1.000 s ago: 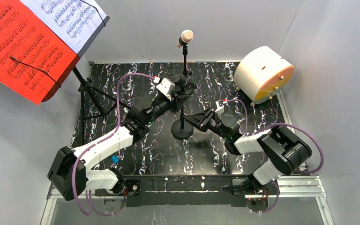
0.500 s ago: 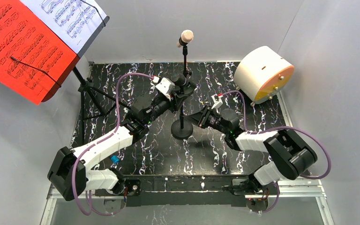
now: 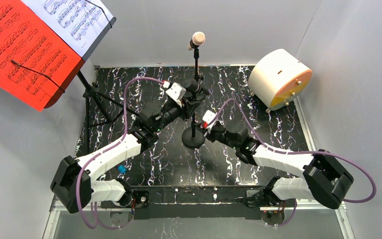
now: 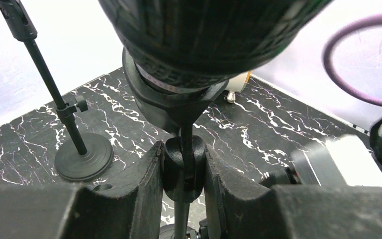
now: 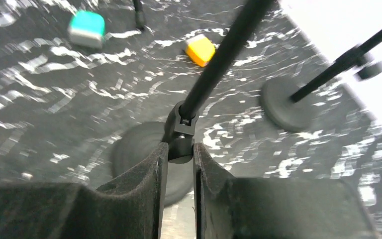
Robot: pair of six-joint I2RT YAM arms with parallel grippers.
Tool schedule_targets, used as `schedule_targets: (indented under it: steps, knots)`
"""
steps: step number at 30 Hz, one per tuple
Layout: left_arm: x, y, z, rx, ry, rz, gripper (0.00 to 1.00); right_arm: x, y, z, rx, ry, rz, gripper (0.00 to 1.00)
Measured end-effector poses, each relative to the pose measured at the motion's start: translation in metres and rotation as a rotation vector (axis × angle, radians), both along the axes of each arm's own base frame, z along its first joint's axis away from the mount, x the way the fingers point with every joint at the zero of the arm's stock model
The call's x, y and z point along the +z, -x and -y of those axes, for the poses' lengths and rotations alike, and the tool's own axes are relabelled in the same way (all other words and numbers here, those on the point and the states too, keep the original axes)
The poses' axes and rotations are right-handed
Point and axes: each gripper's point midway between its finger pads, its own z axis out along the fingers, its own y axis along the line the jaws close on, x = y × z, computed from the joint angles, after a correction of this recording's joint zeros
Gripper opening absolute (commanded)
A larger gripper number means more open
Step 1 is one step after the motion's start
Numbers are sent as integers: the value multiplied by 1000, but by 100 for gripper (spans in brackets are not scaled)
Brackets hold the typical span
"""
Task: Pack up the instrument practice props
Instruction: Unscrew the knob on the microphone stand.
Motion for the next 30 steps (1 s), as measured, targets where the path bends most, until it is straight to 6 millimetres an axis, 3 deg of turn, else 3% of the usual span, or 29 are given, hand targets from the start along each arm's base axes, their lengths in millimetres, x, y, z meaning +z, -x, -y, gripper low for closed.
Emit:
schedule_targets:
  steps: [11,16,17,20,22,30]
  knots:
    - [0,4,3,-19,3,-6,0,-2,12,5,87,605,834,1]
    - [0,3,3,-15,3,-8,0,-2,12,2,116,765,1031,1]
    - [0,3,3,-14,3,-8,0,-1,12,2,118,778,1046,1]
    - [0,3,3,-14,2,-8,0,-1,13,2,108,763,1037,23]
    - [0,3,3,-14,2,-8,0,-1,13,3,73,717,978,32]
    - [-8,2,2,-6,-20,-26,0,20,7,18,-183,317,529,63]
